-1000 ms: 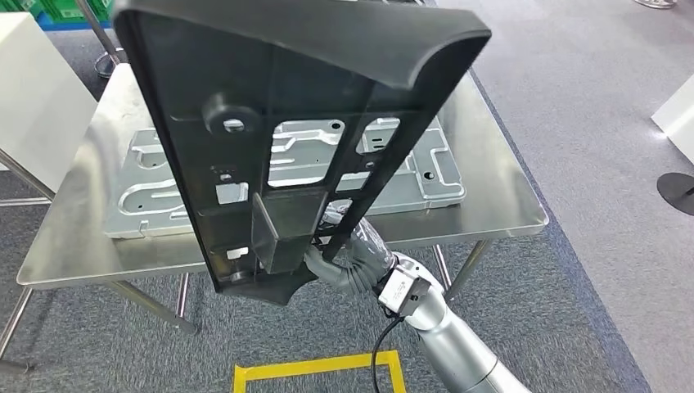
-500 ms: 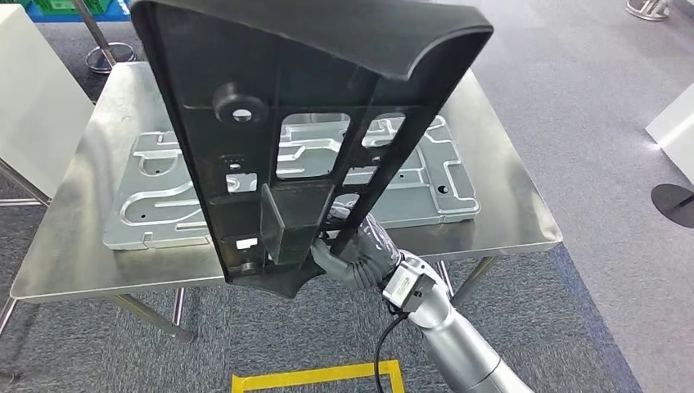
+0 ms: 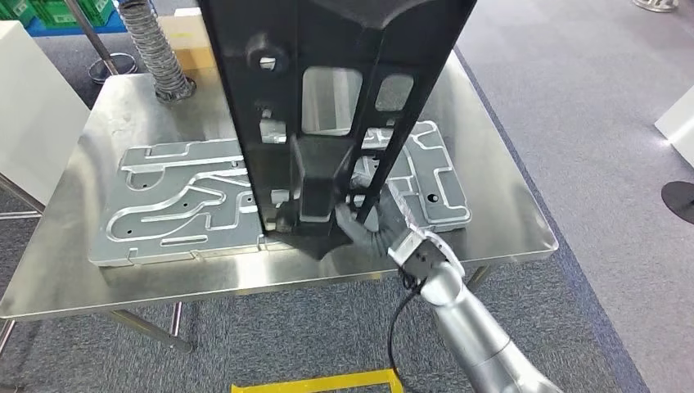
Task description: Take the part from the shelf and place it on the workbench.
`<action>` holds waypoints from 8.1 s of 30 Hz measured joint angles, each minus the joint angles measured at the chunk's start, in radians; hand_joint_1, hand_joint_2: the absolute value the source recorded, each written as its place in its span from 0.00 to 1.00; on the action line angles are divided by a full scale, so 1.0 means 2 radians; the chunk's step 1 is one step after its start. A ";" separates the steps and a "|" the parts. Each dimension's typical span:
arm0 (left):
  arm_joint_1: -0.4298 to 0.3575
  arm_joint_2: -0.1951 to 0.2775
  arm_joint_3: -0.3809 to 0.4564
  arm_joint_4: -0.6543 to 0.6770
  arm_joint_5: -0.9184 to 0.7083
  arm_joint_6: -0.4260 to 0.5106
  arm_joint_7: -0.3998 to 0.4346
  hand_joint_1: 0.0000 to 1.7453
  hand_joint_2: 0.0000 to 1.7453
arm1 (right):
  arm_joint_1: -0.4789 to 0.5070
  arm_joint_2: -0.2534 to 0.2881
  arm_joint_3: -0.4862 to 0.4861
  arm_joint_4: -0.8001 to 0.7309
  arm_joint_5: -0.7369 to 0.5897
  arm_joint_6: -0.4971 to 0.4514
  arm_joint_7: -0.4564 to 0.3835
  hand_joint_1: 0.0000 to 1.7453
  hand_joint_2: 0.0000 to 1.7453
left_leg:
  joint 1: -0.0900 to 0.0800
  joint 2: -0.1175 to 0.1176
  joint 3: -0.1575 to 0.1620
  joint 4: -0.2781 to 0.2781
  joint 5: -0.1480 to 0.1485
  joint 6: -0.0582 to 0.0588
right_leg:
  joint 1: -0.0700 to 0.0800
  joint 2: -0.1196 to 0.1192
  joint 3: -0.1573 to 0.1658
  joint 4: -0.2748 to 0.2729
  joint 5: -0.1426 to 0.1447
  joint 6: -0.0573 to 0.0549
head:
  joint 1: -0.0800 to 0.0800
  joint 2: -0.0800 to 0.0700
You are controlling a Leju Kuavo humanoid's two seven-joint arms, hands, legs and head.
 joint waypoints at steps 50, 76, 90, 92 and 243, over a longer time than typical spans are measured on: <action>-0.014 -0.007 -0.013 0.000 -0.017 -0.007 -0.004 0.00 1.00 | -0.255 0.068 0.151 0.434 0.667 -0.226 0.347 1.00 1.00 | 0.003 -0.001 -0.004 -0.067 0.068 0.019 | -0.002 0.000 -0.072 0.144 -0.057 0.025 | 0.000 0.000; -0.018 -0.011 -0.025 0.000 -0.019 -0.007 -0.028 0.00 1.00 | -0.218 0.072 0.123 0.479 0.646 -0.267 0.311 0.00 0.00 | 0.004 0.000 -0.004 -0.064 0.067 0.018 | 0.000 0.001 -0.031 0.071 -0.043 0.025 | 0.000 0.000; -0.017 -0.013 -0.025 0.000 -0.023 0.002 -0.032 0.00 0.00 | -0.209 0.076 0.107 0.484 0.635 -0.275 0.285 0.00 0.00 | 0.001 0.000 -0.010 -0.045 0.051 0.000 | 0.000 -0.001 -0.001 0.003 -0.002 0.004 | 0.000 0.000; -0.017 -0.013 -0.025 0.000 -0.024 0.002 -0.032 0.00 0.00 | -0.208 0.078 0.105 0.484 0.630 -0.279 0.279 0.00 0.00 | 0.002 0.000 -0.035 0.013 0.020 -0.004 | 0.000 -0.001 0.001 0.001 -0.001 0.001 | 0.000 0.000; 0.016 -0.046 -0.044 0.002 -0.057 -0.035 -0.017 0.00 0.00 | 0.216 0.060 -0.680 0.578 0.332 -0.069 0.327 0.00 0.00 | -0.001 0.009 -0.021 -0.046 0.054 0.004 | -0.007 -0.007 0.066 -0.013 -0.048 0.009 | 0.000 0.000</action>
